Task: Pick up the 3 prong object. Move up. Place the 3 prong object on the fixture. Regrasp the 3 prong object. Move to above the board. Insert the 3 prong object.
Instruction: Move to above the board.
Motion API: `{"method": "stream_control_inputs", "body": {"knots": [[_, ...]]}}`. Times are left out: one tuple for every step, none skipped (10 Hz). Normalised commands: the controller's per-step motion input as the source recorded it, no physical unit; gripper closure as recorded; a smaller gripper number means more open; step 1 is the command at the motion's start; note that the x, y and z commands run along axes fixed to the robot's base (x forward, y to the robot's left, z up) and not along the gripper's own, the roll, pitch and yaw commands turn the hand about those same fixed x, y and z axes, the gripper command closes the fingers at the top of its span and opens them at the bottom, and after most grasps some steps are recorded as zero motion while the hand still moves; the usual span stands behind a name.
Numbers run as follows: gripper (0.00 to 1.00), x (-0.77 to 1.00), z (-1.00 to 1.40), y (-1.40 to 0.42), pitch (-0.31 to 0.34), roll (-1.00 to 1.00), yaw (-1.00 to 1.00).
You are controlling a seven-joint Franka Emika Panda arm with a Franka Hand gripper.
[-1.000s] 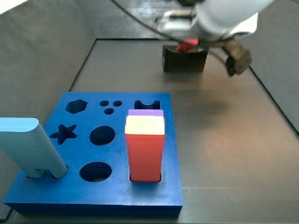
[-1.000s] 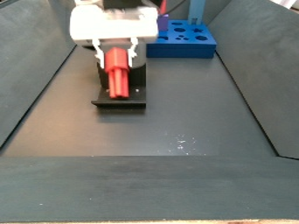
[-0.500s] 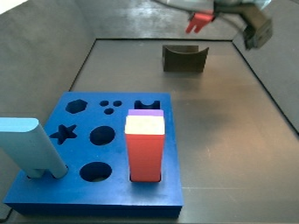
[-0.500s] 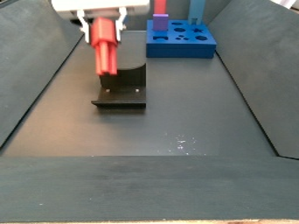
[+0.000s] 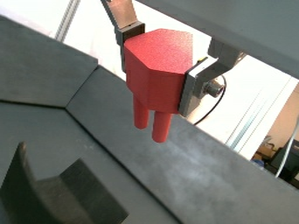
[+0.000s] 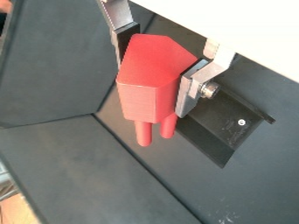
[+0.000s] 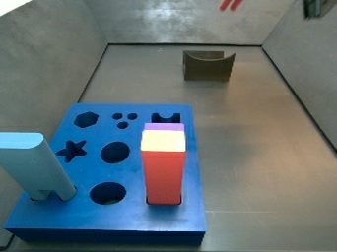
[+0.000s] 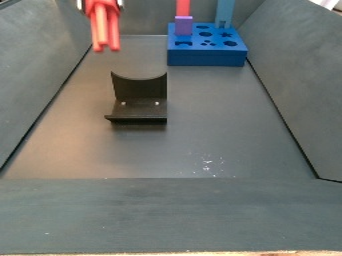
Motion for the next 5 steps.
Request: {"method": "stream_control_inputs", "body": {"knots": [[1.00, 0.18, 1.00, -0.03, 0.086, -0.03, 0.16], [1.00, 0.17, 1.00, -0.03, 0.076, -0.04, 0.14], [1.00, 0.12, 0.83, -0.03, 0.070, -0.04, 0.12], [1.00, 0.08, 0.66, -0.02, 0.068, -0.04, 0.11], [1.00, 0.05, 0.45, -0.02, 0.062, -0.05, 0.09]]}}
